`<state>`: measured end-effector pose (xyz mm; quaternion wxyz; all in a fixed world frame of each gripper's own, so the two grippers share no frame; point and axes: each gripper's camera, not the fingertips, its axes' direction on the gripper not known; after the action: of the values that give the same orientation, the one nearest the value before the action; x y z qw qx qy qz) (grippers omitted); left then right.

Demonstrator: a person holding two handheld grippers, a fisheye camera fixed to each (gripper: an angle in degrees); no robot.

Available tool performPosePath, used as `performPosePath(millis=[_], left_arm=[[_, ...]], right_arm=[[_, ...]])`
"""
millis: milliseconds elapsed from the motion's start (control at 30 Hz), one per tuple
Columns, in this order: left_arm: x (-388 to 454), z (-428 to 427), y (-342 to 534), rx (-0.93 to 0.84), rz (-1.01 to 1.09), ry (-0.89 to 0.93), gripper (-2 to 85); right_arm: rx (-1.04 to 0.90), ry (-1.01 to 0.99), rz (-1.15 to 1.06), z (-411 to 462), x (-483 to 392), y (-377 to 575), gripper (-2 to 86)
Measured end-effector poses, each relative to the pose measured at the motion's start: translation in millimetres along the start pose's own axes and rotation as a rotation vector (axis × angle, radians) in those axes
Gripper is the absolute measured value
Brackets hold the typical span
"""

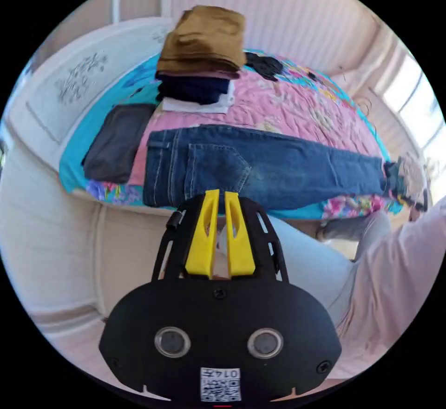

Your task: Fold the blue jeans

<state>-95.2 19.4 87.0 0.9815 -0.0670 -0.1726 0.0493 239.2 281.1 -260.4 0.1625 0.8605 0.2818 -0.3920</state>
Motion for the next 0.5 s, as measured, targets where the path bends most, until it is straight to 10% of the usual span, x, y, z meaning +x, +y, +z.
performPosePath(millis=[233,500], left_arm=[[147.6,54.1,-108.0,0.081,0.503,0.037,1.7],[224.9,156.1,-188.7,-0.106,0.614,0.138,8.7]], right_arm=[[-0.207,-0.101,-0.973,91.6,-269.8,-25.9,7.8],[-0.386,0.010,-1.253,185.7,-407.7,-14.4,7.1]])
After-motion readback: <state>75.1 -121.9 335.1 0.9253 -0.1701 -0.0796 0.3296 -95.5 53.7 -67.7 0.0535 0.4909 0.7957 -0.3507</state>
